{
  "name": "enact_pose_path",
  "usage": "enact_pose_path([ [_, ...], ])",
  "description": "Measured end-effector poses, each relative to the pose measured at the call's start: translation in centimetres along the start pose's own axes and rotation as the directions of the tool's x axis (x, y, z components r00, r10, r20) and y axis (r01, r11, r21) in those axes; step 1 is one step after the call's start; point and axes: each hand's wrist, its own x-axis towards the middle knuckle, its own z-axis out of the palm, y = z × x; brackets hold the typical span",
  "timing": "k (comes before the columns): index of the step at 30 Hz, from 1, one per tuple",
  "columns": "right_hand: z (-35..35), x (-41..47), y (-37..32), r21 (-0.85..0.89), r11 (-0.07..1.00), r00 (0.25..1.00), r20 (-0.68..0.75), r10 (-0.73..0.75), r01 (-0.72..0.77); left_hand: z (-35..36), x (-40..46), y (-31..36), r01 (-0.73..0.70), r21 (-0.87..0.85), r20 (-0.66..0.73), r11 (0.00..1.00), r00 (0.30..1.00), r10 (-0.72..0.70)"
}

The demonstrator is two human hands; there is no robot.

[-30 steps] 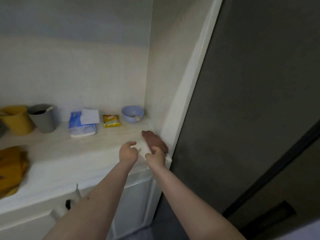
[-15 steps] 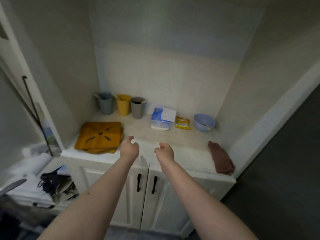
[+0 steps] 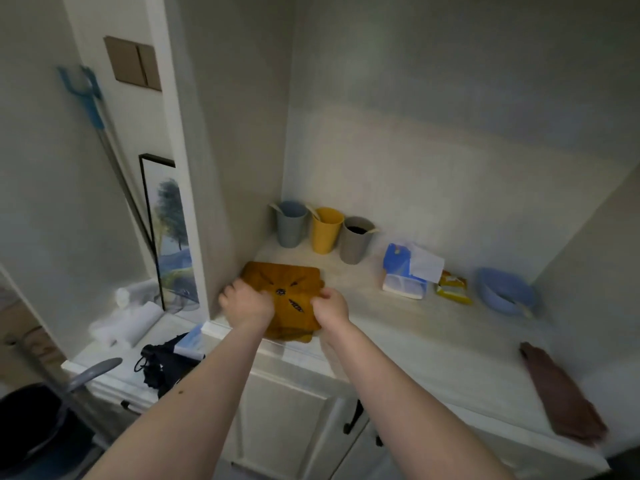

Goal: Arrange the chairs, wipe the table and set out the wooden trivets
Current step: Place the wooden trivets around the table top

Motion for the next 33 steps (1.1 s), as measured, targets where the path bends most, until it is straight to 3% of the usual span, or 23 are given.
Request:
enact_pose_path([
  [8,1.3,2.7,-0.7,0.121,0.983,0.99,-0.026,0.14,-0.136,1.0,2.2,0.6,0.113,0.065,0.163,0.991,0.979,-0.122],
  [17,1.8,4.4,-1.5,0.055,0.979,0.979,-0.038,0.2,-0.197,1.1,3.0,2.0,0.227,0.21,0.158,0.951,0.952,-0.263],
  [20,1.2,5.4,-1.2,0.035,0.975,0.975,-0.037,0.221,-0.22,1.0,3.1,1.8,0.19,0.239,0.19,0.952,0.952,-0.238],
  [28,-1.9,6.4,-0.8,0.079,0.968,0.971,-0.004,0.239,-0.238,1.0,2.2,1.4,0.29,-0.016,0.272,0.957,0.922,-0.275],
  [33,-3.5,6.2,-0.1,-0.002,0.958,0.957,0.06,0.285,-0.286,1.6,0.6,1.8,0.351,-0.122,0.301,0.928,0.904,-0.302],
])
